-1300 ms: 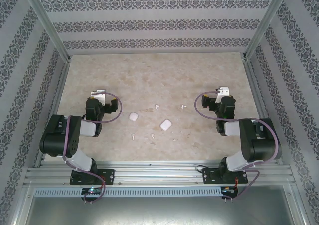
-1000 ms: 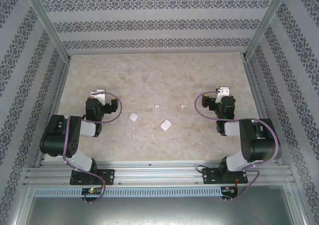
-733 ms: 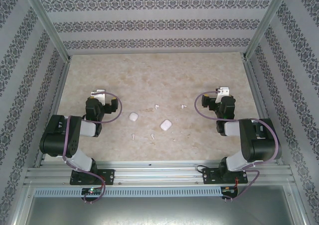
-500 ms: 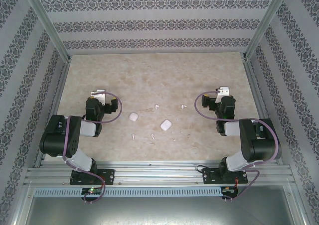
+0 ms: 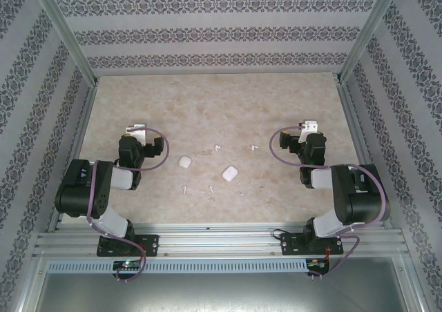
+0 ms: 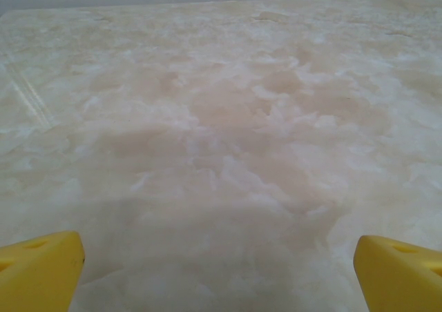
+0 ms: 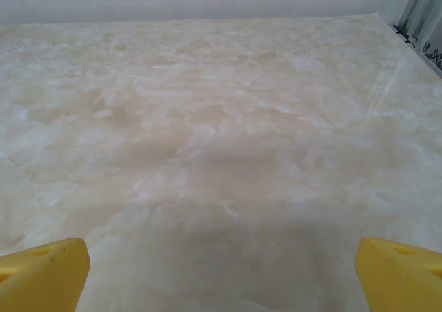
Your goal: Insert the wireless bluetooth earbuds into the charging case
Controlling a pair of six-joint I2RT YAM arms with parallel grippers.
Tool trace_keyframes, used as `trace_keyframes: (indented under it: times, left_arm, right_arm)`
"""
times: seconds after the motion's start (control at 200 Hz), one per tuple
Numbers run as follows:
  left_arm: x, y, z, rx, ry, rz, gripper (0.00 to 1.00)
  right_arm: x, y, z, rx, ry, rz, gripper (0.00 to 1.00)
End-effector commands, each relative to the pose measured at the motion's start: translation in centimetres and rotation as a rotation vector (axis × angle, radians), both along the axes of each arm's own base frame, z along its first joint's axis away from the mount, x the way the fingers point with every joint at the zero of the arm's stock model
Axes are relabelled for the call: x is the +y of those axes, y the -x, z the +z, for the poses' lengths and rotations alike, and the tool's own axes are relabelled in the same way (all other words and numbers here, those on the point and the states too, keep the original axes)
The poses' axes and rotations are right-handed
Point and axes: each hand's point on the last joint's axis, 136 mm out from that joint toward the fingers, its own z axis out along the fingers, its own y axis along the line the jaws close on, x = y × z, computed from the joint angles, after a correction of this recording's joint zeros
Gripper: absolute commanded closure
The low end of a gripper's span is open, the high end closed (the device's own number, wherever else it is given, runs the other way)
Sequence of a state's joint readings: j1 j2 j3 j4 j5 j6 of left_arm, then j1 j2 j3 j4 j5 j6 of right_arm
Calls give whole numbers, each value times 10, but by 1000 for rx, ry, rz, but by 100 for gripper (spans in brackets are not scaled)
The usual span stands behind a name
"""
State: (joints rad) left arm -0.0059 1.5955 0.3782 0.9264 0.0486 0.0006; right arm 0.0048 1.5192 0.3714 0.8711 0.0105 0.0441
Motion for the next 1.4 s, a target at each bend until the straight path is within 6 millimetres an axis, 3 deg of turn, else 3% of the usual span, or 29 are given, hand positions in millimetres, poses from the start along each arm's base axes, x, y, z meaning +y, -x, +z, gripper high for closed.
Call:
trace_keyframes:
  times: [0.0, 0.62, 0.859, 0.964, 1.029, 1.134, 1.294, 1.394]
  left_arm:
    - [2, -4, 9, -21, -10, -5, 0]
    - [21, -1, 12, -43, -8, 112, 0]
    - [25, -3, 33, 17, -18, 134, 0]
    - [34, -1, 50, 35, -3, 196, 0]
    - [36, 2, 57, 75, 31, 226, 0]
    - [23, 7, 59, 251, 116, 197, 0]
    - [-13, 16, 60, 415, 290, 90, 6]
    - [-50, 30, 57, 472, 371, -50, 10]
  right_arm:
    - [1, -6, 13, -39, 22, 4, 2]
    - [2, -6, 15, -40, 14, 14, 2]
    - [9, -6, 42, 22, 11, 49, 2]
    - [17, -1, 53, 157, -63, 47, 2]
    - [28, 6, 54, 295, -112, 53, 2]
    - [56, 16, 54, 466, -122, 115, 2]
    - [132, 49, 48, 615, 36, 354, 2]
    - [176, 76, 36, 705, 147, 496, 2]
